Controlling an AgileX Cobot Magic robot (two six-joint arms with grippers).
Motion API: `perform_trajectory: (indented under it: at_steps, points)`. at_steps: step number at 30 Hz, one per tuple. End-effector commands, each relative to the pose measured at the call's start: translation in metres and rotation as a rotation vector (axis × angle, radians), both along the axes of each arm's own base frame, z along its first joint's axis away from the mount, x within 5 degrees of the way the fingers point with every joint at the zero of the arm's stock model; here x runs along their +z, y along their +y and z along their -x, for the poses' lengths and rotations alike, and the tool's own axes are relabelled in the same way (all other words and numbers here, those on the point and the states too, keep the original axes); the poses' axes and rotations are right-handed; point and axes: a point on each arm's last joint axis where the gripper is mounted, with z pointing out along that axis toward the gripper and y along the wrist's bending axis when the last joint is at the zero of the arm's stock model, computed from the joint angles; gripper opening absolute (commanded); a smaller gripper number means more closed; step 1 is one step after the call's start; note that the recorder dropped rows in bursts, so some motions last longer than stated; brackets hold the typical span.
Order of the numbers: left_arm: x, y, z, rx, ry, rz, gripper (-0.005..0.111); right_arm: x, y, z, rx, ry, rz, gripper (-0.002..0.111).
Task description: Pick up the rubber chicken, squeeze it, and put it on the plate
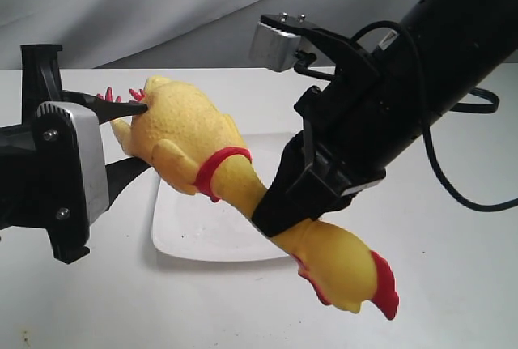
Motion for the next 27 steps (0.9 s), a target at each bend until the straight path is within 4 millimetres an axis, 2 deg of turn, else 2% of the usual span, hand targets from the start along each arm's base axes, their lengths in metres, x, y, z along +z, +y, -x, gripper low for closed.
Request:
perform_trajectory:
  at_steps: [1, 8, 10, 12, 13, 14, 15, 16, 17, 19, 20, 22, 27]
  points:
    - [0.002, -0.007, 0.003, -0.042, 0.035, 0.086, 0.000, 0.006, 0.001, 0.000, -0.003, -0.030, -0.036, 0.000]
    - [-0.003, -0.006, 0.005, -0.033, 0.061, 0.094, 0.000, 0.006, 0.001, 0.000, -0.002, -0.032, -0.033, 0.000]
    - [-0.003, -0.006, 0.005, -0.058, 0.031, 0.050, 0.004, 0.006, 0.001, 0.000, -0.002, -0.032, -0.033, 0.000]
    - [-0.003, -0.006, 0.005, -0.067, 0.022, 0.035, 0.021, 0.006, 0.001, 0.000, -0.002, -0.032, -0.033, 0.000]
    - [-0.003, -0.006, 0.005, -0.068, 0.021, 0.033, 0.042, 0.006, 0.001, 0.000, -0.002, -0.032, -0.033, 0.000]
    - [-0.003, -0.006, 0.005, -0.072, 0.016, 0.025, 0.052, 0.006, 0.001, 0.000, -0.002, -0.032, -0.033, 0.000]
    - [-0.002, -0.006, 0.005, -0.081, 0.004, 0.011, 0.076, 0.006, 0.001, 0.000, -0.002, -0.032, -0.033, 0.000]
    - [-0.001, -0.007, 0.006, -0.089, -0.007, 0.003, 0.086, 0.006, 0.001, 0.000, -0.002, -0.032, -0.033, 0.000]
    - [0.000, -0.009, 0.008, -0.104, -0.019, -0.011, 0.085, 0.006, 0.001, 0.000, -0.002, -0.032, -0.033, 0.000]
    - [0.004, -0.018, 0.016, -0.174, -0.061, -0.039, 0.076, 0.006, 0.001, 0.000, -0.002, -0.032, -0.033, 0.000]
    - [0.005, -0.019, 0.018, -0.159, -0.072, -0.058, 0.069, 0.006, 0.001, -0.001, -0.005, -0.035, -0.034, 0.000]
    - [0.004, -0.016, 0.017, -0.102, -0.079, -0.098, 0.062, 0.006, 0.001, -0.001, -0.008, -0.036, -0.034, 0.000]
    - [0.003, -0.016, 0.017, -0.107, -0.087, -0.116, 0.060, 0.006, 0.001, -0.001, -0.008, -0.036, -0.034, 0.000]
